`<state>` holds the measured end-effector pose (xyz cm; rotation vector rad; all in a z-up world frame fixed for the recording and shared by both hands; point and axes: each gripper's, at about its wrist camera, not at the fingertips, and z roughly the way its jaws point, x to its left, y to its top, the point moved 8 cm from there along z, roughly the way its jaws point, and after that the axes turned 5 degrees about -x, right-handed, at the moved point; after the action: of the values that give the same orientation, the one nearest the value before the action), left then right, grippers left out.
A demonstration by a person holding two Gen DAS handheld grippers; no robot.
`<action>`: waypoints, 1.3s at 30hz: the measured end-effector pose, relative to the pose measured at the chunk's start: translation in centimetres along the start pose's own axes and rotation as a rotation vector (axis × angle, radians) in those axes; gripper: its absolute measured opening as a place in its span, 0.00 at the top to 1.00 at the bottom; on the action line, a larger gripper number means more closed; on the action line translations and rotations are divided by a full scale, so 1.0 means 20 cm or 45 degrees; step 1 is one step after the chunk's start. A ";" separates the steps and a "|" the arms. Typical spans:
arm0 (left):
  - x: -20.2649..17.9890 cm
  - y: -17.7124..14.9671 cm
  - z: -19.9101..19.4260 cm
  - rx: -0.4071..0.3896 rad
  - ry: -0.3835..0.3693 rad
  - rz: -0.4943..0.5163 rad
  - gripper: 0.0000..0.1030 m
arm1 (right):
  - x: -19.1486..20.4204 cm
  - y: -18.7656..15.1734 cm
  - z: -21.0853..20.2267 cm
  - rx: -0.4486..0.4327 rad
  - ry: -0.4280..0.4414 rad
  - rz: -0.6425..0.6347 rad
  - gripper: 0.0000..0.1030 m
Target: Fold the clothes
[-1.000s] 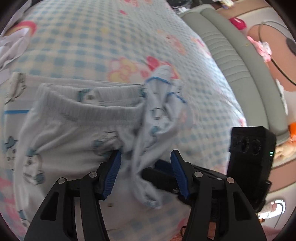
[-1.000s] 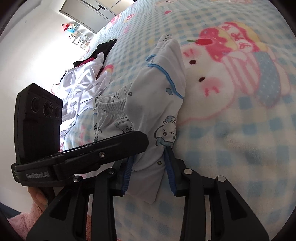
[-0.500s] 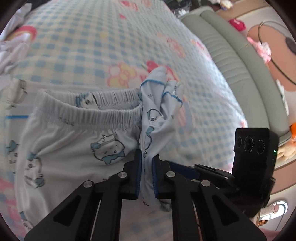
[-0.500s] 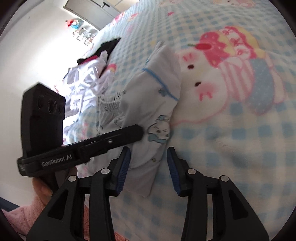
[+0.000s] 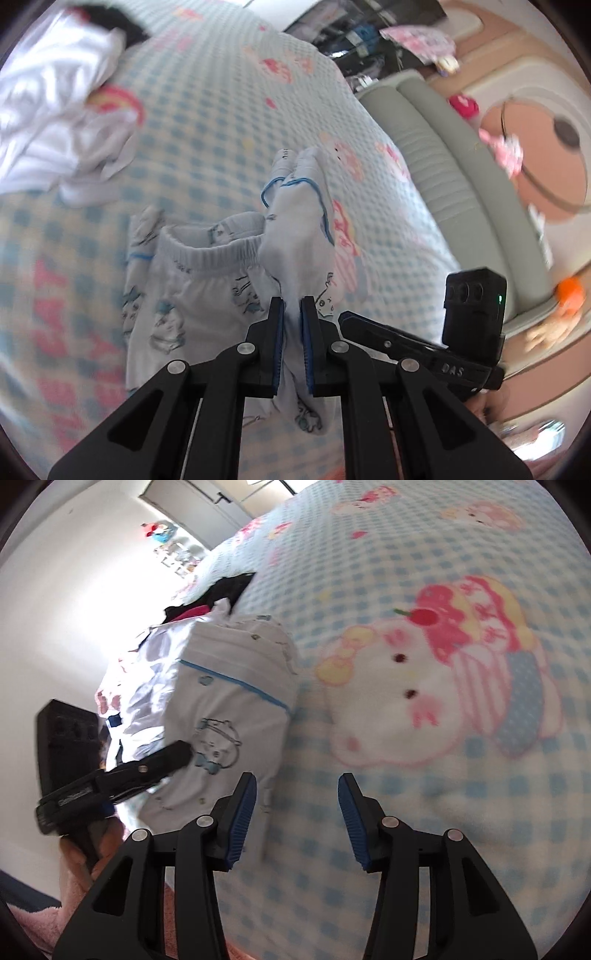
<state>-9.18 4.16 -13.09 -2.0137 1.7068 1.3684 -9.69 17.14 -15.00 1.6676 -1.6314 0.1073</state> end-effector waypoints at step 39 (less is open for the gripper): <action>0.33 0.09 0.25 0.184 0.187 -0.017 0.87 | -0.18 -0.02 0.23 0.046 -0.028 0.236 0.50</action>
<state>-13.81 2.13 -19.81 -2.0854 1.7916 1.0828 -12.04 17.37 -20.28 1.5458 -1.8088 0.2123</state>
